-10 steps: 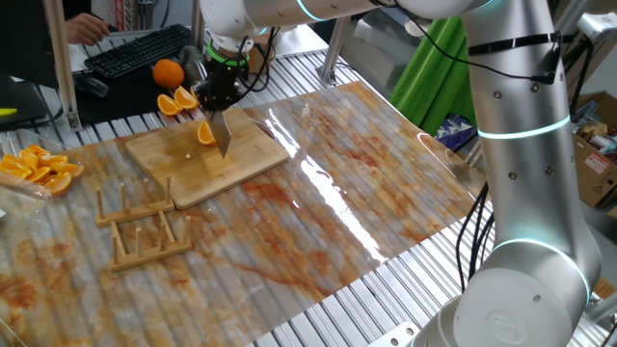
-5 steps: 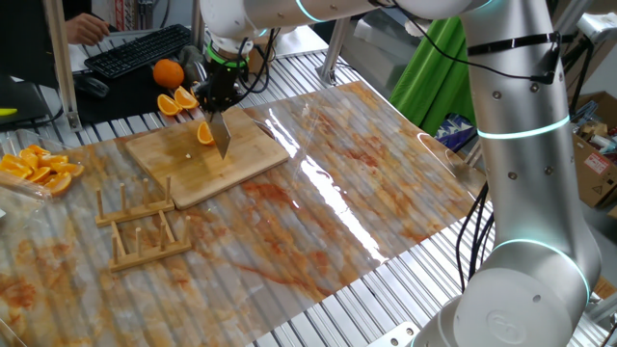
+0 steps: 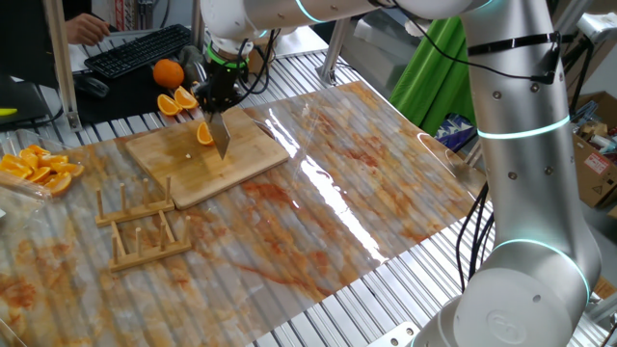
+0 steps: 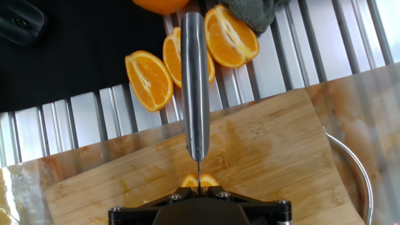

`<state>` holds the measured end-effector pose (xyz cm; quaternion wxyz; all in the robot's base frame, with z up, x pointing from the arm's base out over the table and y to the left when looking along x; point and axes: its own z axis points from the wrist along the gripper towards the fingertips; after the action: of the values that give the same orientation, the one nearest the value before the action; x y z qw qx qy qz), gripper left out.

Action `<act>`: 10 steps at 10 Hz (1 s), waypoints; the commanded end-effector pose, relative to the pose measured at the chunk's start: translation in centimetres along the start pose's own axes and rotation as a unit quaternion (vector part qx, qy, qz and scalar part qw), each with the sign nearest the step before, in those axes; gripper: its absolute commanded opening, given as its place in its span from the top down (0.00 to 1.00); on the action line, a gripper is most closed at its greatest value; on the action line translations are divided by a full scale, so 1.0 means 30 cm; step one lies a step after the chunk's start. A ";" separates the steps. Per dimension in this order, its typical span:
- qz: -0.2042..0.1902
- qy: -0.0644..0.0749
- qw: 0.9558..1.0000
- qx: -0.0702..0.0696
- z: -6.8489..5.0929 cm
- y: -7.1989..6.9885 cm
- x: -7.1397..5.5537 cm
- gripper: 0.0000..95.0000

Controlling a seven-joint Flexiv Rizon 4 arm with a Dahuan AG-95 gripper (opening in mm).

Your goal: Chop the orange

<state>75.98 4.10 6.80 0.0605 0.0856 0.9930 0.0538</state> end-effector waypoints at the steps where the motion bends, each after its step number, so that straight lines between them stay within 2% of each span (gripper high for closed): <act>1: 0.000 -0.003 1.000 0.000 0.007 0.001 0.004 1.00; 10: -0.001 -0.018 1.000 0.000 0.059 -0.001 0.013 1.00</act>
<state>75.68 4.14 6.41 0.0794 0.0865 0.9917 0.0518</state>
